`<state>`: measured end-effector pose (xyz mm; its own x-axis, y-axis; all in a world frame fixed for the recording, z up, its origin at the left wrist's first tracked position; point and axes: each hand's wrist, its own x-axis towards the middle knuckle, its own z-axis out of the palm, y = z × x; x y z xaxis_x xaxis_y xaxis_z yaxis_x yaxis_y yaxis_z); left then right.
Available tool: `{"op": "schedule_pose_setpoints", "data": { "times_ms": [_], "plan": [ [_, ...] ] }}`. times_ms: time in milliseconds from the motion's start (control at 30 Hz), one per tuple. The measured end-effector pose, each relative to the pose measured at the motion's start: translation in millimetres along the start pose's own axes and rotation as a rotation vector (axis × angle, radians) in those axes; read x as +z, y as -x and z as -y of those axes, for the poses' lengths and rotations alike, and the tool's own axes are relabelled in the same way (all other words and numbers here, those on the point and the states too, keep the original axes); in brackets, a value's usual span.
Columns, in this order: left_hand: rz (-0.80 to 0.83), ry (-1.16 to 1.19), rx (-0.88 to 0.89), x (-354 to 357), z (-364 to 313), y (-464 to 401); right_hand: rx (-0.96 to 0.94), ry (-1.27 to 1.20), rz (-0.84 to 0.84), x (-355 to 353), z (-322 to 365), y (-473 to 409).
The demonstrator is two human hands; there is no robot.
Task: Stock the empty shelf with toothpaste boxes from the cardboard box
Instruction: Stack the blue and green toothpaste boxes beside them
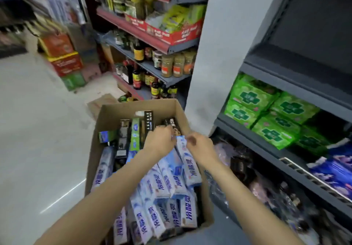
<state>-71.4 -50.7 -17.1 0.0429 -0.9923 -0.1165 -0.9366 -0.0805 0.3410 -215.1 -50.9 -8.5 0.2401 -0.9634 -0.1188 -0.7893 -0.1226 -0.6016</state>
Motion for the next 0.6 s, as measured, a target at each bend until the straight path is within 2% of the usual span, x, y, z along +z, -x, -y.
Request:
{"op": "schedule_pose_setpoints", "data": {
  "times_ms": [267,367,467,533,600],
  "plan": [
    [0.179,-0.152,-0.159,-2,141,-54,0.077,-0.032,0.124,113,61,-73],
    [0.239,-0.146,-0.182,5,167,-62,0.101,0.058,0.131,142,73,-86],
    [0.312,-0.242,-0.218,11,185,-62,0.164,0.171,0.188,164,83,-96],
    [0.318,-0.306,-0.241,12,192,-62,0.217,0.278,0.260,175,87,-99],
    [0.308,-0.395,-0.207,11,196,-65,0.249,0.355,0.258,184,91,-98]
  ]
}}
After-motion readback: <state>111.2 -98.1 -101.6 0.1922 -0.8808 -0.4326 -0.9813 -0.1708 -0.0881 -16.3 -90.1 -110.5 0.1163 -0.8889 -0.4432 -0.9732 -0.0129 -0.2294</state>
